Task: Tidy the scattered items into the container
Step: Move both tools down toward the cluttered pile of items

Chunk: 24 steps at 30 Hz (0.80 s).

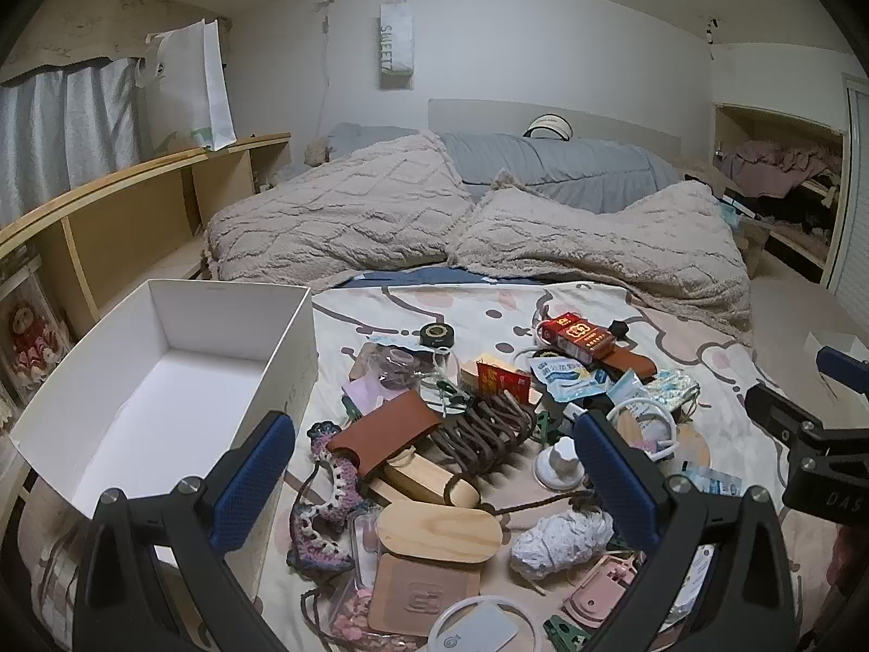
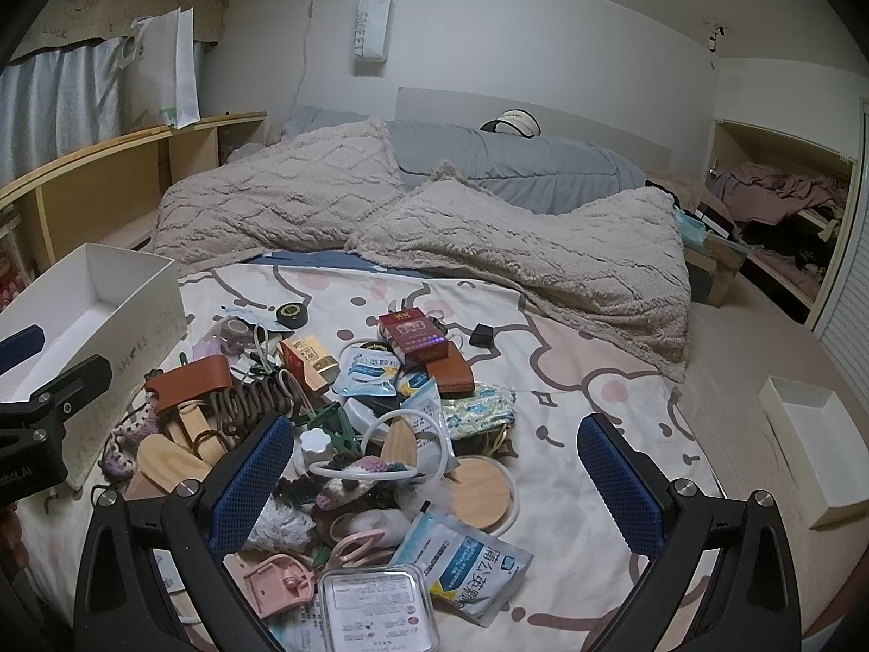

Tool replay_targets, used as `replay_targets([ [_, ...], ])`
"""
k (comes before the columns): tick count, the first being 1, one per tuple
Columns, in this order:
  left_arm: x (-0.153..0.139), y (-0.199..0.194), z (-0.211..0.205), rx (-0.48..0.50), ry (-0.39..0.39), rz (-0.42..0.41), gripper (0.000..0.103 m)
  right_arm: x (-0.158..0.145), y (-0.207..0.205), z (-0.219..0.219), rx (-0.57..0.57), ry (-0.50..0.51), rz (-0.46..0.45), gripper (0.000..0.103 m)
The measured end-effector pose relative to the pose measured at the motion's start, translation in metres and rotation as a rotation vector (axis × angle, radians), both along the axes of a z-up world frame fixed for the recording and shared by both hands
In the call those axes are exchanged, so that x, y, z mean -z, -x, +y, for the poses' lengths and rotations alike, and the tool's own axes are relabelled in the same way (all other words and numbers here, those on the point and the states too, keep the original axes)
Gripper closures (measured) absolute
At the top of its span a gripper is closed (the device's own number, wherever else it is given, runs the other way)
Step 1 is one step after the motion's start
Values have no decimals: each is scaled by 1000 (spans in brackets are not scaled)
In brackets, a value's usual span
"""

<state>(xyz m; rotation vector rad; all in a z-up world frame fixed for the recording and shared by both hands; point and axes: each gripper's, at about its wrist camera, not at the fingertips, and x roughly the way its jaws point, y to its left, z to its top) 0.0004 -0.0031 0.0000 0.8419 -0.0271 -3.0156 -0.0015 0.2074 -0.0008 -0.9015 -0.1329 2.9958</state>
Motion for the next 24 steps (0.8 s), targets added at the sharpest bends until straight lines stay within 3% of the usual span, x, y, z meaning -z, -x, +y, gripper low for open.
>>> replay_targets([
  [9,-4,2,-14,-38,-34,1,0,-4,0,9,11,-6,37,0],
  [24,-5,4,-41,-122,-51,4,0,-2,7,50,100,55,22,0],
])
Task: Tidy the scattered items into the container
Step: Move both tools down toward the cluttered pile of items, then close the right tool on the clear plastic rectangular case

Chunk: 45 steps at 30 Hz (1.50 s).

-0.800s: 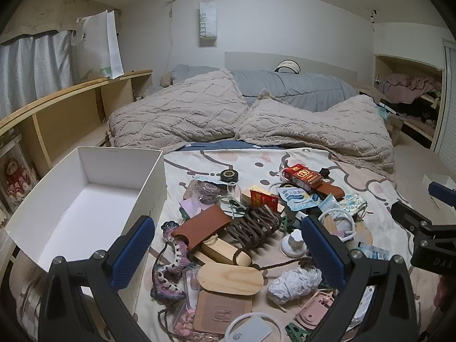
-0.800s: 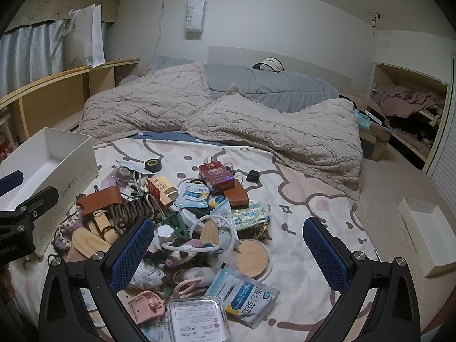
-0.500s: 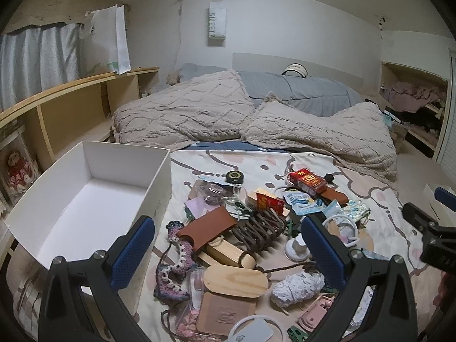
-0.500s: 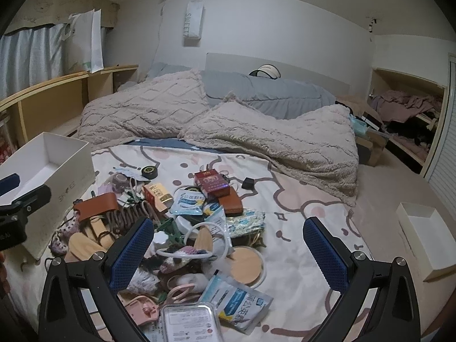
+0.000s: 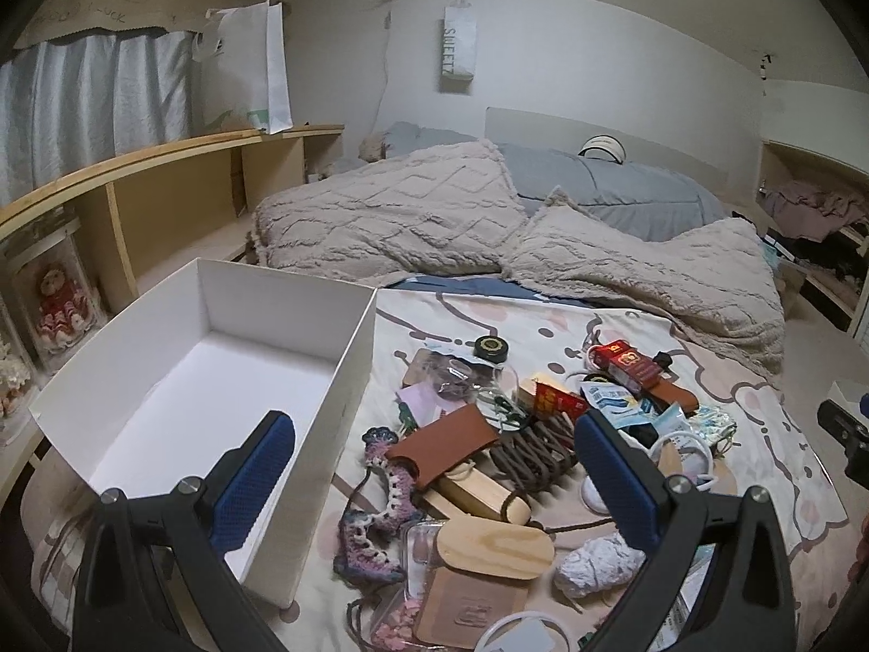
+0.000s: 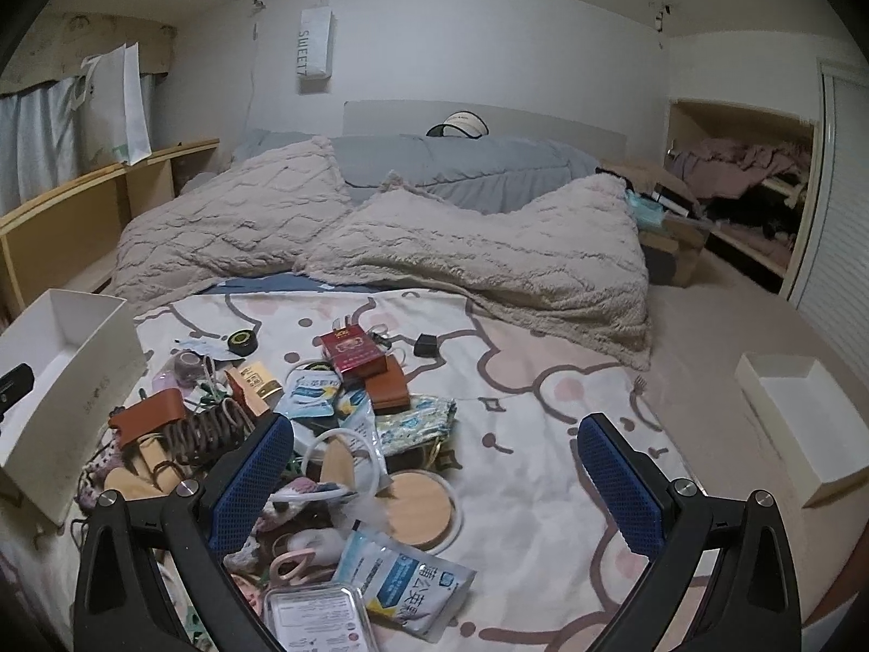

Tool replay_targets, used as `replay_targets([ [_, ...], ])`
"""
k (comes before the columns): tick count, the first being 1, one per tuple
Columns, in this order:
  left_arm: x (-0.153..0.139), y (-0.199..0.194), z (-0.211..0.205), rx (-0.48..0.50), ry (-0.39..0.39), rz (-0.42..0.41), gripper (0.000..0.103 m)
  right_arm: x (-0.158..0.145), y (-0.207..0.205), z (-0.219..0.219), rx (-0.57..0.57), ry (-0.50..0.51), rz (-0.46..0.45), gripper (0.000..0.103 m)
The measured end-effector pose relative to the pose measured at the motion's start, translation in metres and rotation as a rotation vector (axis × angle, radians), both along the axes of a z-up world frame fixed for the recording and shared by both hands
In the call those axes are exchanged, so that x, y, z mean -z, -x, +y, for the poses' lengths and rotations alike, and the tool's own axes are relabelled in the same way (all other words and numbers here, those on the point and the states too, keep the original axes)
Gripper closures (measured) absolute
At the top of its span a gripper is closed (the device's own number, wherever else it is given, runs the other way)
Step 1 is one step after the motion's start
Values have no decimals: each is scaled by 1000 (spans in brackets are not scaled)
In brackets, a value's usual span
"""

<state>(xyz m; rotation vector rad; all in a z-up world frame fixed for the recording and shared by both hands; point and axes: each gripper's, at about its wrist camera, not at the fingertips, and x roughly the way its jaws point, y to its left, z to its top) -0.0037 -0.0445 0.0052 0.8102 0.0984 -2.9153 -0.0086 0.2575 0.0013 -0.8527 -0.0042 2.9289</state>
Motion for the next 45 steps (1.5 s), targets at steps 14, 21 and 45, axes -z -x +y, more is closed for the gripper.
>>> replay_targets([
  [14,24,-7,21,65,36,-38,0,27,-12,-13,-86,0,-31,0],
  [21,42,-15,30,103,30,-62,0,50,-21,-21,-127,4,-84,0],
  [45,120,-41,60,275,32,-295,0,108,-37,-47,-200,-6,-264,0],
])
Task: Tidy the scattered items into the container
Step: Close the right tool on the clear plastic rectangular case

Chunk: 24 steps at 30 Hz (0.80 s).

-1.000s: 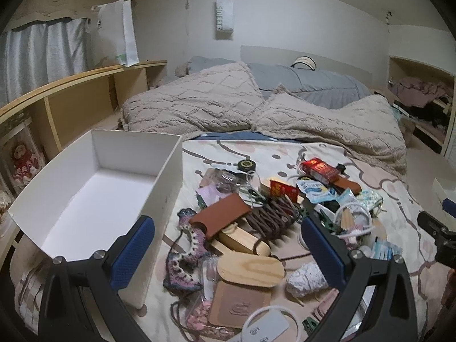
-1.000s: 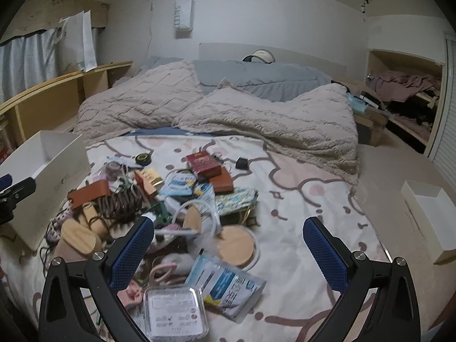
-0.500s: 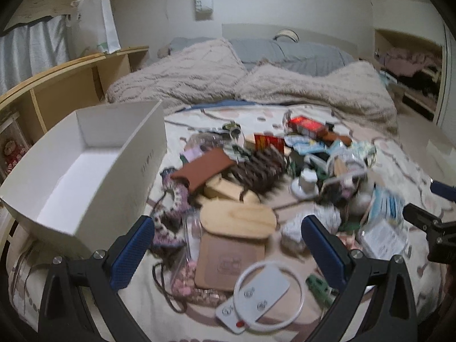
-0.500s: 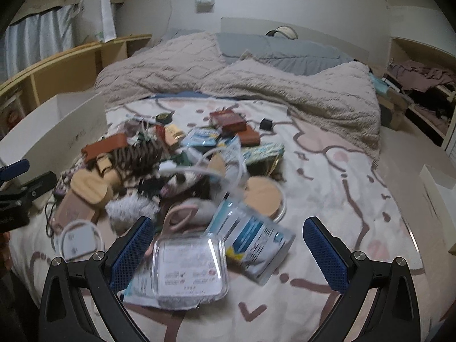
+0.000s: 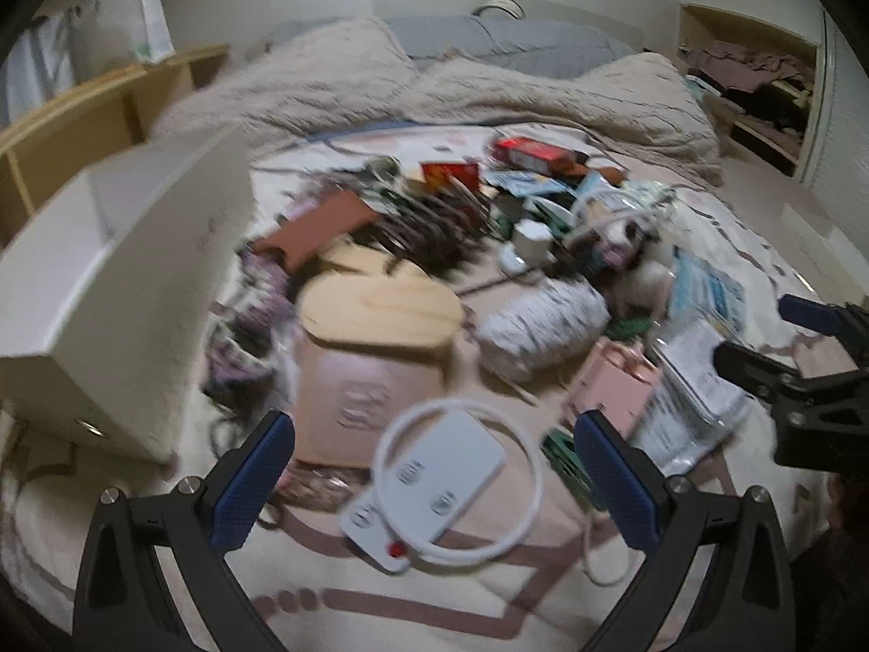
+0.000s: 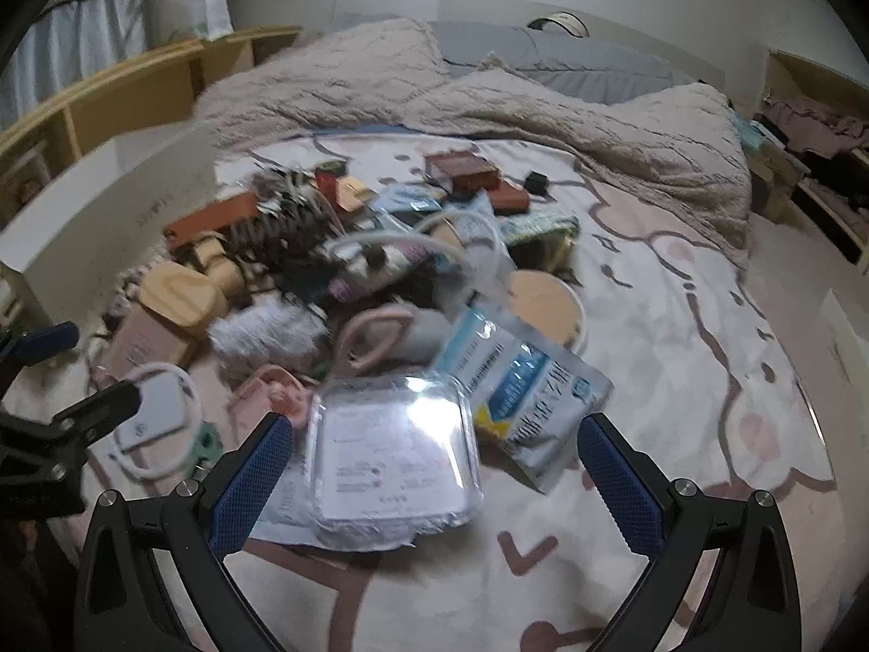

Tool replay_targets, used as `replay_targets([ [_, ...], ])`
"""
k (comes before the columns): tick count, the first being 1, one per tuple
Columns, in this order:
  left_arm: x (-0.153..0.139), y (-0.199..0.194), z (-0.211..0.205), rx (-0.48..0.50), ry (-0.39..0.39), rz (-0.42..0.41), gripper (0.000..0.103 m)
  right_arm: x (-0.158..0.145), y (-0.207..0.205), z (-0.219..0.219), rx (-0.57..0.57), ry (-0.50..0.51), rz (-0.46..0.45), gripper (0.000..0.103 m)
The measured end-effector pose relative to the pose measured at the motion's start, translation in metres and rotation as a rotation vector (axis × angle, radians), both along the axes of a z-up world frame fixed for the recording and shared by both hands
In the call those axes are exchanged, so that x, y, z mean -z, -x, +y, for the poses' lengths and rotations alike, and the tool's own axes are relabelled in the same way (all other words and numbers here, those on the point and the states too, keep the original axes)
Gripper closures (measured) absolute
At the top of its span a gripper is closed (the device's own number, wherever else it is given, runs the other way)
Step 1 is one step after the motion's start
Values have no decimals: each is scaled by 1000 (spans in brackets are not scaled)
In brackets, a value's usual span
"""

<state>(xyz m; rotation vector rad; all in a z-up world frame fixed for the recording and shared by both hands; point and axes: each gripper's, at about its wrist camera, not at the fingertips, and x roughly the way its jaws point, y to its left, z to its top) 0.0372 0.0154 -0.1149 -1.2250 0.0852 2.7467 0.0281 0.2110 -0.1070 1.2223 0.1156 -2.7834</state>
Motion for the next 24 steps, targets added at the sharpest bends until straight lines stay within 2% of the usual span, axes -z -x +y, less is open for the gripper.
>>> replay_targets([
  [4,10,-1,4,10,-3,-27,0,9,2,0,-29,12,-31,0],
  [12,18,-1,6,22,37,-44,0,18,3,-6,-62,-8,-15,1],
  [20,27,0,16,56,137,-35,0,24,3,-12,-81,-21,-27,23],
  [24,30,-1,21,67,186,-21,0,24,2,-8,-80,13,-26,27],
])
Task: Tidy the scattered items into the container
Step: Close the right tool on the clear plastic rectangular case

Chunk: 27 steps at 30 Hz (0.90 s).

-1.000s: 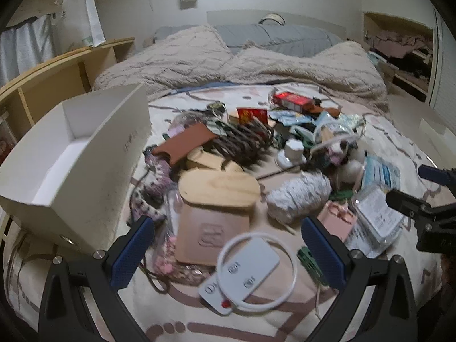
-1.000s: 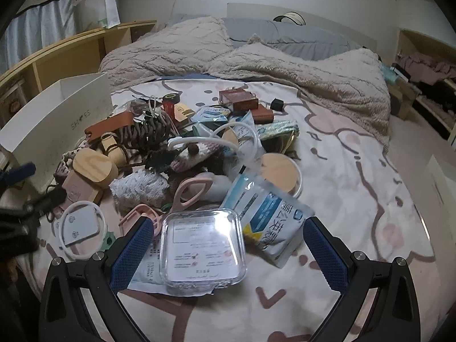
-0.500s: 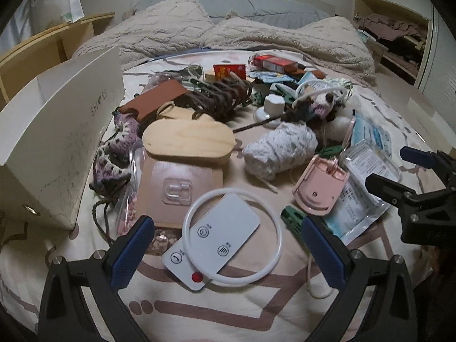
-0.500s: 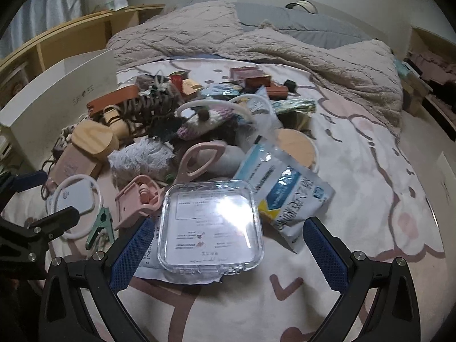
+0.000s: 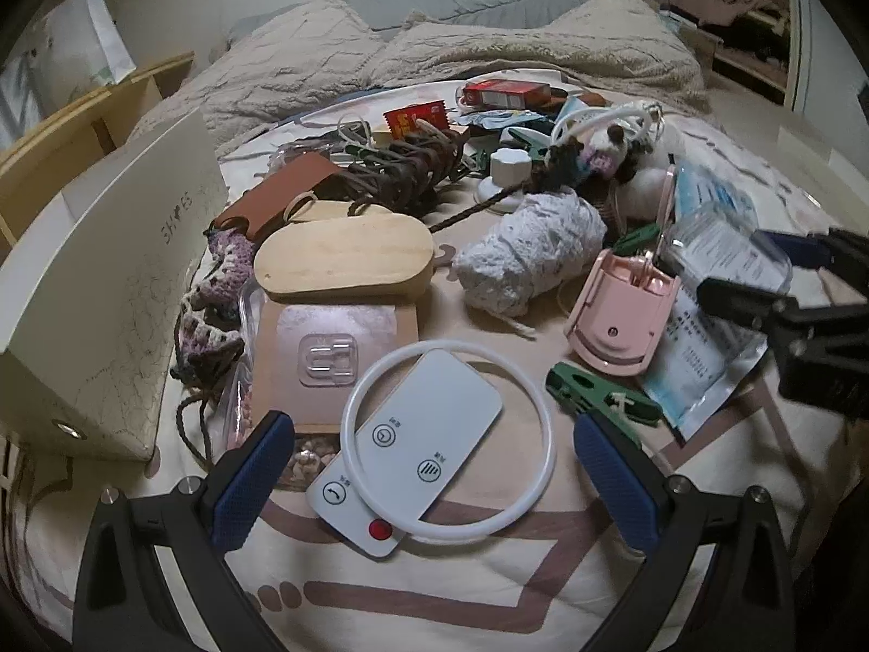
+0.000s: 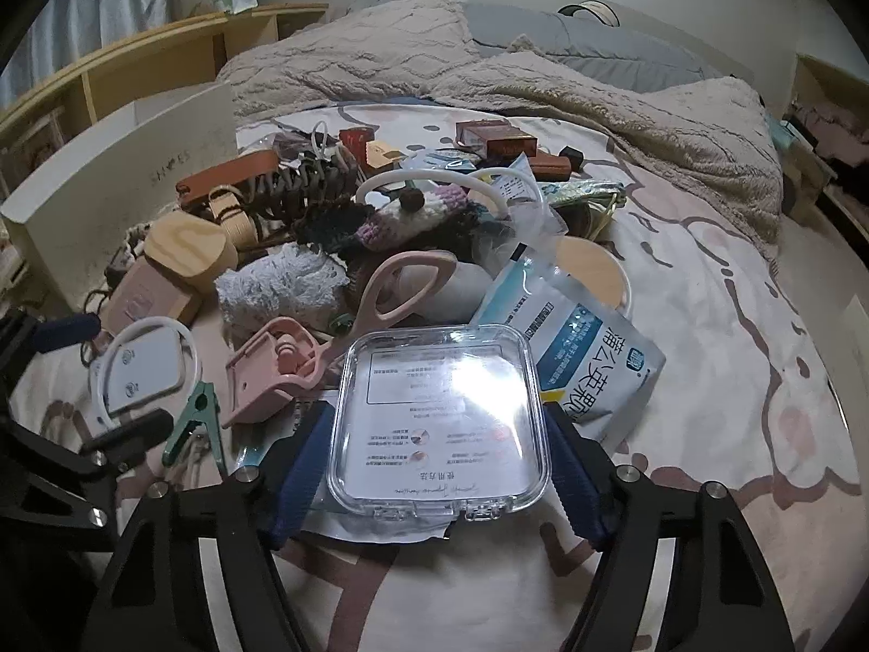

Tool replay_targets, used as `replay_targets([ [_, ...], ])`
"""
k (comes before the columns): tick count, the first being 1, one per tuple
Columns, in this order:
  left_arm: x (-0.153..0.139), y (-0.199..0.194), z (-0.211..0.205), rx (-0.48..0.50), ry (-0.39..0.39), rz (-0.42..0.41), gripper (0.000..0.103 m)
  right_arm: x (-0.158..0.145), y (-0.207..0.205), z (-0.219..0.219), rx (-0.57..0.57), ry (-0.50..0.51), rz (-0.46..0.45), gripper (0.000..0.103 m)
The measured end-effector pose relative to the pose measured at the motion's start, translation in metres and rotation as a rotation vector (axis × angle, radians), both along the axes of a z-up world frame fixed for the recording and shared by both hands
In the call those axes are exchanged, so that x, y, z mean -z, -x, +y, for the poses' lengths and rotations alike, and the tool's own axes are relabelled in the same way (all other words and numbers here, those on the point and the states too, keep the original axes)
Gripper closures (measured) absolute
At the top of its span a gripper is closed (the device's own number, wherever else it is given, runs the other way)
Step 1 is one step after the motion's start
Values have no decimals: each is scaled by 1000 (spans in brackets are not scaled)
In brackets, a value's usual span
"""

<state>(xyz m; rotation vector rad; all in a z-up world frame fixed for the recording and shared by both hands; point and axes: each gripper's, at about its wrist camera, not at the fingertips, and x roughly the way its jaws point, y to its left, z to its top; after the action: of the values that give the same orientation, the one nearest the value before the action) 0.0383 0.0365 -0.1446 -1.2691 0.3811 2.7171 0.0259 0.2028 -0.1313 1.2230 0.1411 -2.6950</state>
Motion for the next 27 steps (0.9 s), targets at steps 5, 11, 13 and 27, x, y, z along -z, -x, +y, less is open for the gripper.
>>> replay_targets([
  [5,6,1,5,10,65,11,0,-2,1,2,4,18,0,27],
  [11,8,4,5,5,88,24,0,-7,2,6,17,46,-5,27],
  [13,9,3,8,18,113,41,0,-8,2,7,20,58,-5,27],
  [27,10,-1,20,97,134,48,20,-12,2,10,26,95,-16,27],
])
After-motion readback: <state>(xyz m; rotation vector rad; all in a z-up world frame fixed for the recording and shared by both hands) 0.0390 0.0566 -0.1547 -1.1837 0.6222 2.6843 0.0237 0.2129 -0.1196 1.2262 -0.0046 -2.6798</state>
